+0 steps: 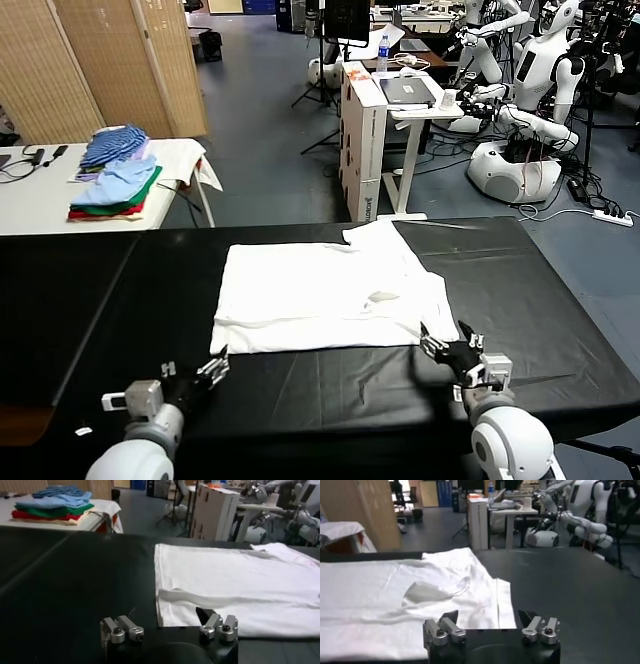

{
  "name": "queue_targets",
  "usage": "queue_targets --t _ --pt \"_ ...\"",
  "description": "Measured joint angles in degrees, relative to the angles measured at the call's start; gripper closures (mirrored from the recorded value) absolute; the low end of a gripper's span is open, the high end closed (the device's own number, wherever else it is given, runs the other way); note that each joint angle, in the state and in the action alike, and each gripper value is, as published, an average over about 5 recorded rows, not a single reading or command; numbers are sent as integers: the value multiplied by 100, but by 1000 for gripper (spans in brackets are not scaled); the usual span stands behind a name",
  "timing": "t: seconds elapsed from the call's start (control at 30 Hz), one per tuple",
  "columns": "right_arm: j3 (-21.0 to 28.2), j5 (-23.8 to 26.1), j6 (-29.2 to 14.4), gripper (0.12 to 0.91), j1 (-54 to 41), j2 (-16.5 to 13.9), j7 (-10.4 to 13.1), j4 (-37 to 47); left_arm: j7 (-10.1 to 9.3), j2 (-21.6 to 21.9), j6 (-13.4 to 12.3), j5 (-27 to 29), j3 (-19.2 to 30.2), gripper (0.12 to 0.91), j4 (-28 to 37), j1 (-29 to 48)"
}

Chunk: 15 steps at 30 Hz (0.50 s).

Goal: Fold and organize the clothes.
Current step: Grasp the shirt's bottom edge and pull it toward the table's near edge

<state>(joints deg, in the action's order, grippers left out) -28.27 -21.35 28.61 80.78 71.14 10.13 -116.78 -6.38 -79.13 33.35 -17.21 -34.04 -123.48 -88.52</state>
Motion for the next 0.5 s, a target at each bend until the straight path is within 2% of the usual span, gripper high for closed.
queue_targets --t 0.3,0.4,0.5 --pt "38 33 -9 139 36 33 36 37 13 58 -52 57 8 126 228 107" --pt "49 33 -4 237 62 28 57 42 18 38 -56 60 44 158 261 99" --pt "58 11 3 397 64 11 68 71 21 14 -59 72 89 228 276 91"
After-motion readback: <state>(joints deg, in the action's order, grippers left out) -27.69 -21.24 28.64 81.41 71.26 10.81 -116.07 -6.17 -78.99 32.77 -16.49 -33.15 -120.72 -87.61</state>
